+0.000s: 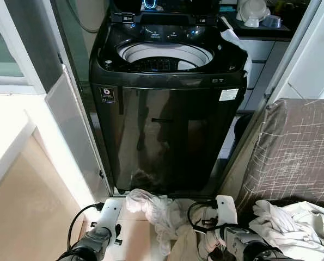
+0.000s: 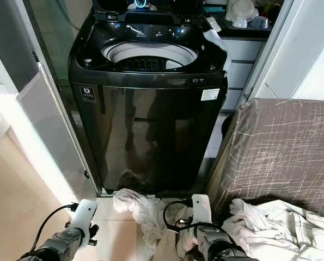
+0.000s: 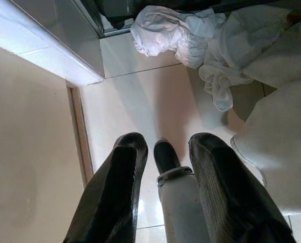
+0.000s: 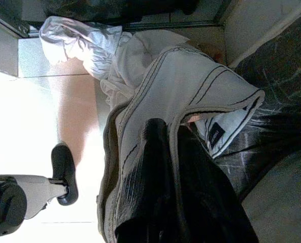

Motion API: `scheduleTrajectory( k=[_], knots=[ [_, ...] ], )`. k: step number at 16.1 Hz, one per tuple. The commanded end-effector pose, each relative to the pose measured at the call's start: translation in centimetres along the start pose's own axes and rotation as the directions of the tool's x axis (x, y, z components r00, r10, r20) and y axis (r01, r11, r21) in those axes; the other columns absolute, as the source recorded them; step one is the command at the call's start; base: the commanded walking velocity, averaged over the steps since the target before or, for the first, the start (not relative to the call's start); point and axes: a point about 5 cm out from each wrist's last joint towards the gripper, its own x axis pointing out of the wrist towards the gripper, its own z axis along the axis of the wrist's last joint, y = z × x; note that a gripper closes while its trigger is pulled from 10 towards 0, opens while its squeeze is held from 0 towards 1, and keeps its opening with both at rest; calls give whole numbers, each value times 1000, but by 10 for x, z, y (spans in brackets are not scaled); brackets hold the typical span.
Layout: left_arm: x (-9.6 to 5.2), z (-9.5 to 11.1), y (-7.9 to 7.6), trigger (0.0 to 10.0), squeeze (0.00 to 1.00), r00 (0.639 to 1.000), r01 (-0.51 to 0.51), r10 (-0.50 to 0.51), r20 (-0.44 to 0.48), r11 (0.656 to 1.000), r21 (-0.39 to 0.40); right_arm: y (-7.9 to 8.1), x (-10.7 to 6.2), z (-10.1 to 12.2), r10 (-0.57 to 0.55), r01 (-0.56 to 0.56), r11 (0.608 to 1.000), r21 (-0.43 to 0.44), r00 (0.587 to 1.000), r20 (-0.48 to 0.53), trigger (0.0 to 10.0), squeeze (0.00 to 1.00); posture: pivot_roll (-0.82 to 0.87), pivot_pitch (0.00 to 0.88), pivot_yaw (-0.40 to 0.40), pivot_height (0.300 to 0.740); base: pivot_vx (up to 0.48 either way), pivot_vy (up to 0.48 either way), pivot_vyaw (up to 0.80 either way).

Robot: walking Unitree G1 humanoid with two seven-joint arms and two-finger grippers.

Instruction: Clothes washing

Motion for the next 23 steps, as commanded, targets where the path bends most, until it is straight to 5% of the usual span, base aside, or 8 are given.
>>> scheduleTrajectory(
  k=[1,11,16,18,19,23],
  knots=[
    [0,0,-3,10000,0,1000,11,-11,0,1000,21,-5,0,3,-10,10,1000,-12,1000,17,10000,0,-44,0,-9,740,0,0,0],
    [0,0,-2,10000,0,1000,2,-3,2,996,88,1,0,2,-4,4,999,-36,1000,13,10000,0,-45,0,-8,740,0,0,0],
    [0,-4,-1,10000,0,1000,-3,2,-4,999,-40,3,0,3,-8,9,999,-33,1000,21,10000,0,-47,0,-7,740,0,0,0],
    [0,-6,-1,10000,0,1000,-9,9,-12,999,-54,0,0,2,-20,19,996,83,1000,16,10000,0,-47,0,-7,740,0,0,0],
    [0,-6,0,10000,0,1000,-12,11,-16,999,-50,-1,0,1,-26,23,990,139,1000,17,10000,0,-42,0,-5,740,0,0,0],
    [0,0,3,10000,0,1000,1,-1,0,998,59,-3,0,-9,-26,26,993,111,1000,1,10000,0,-44,0,26,740,0,0,0]
  ],
)
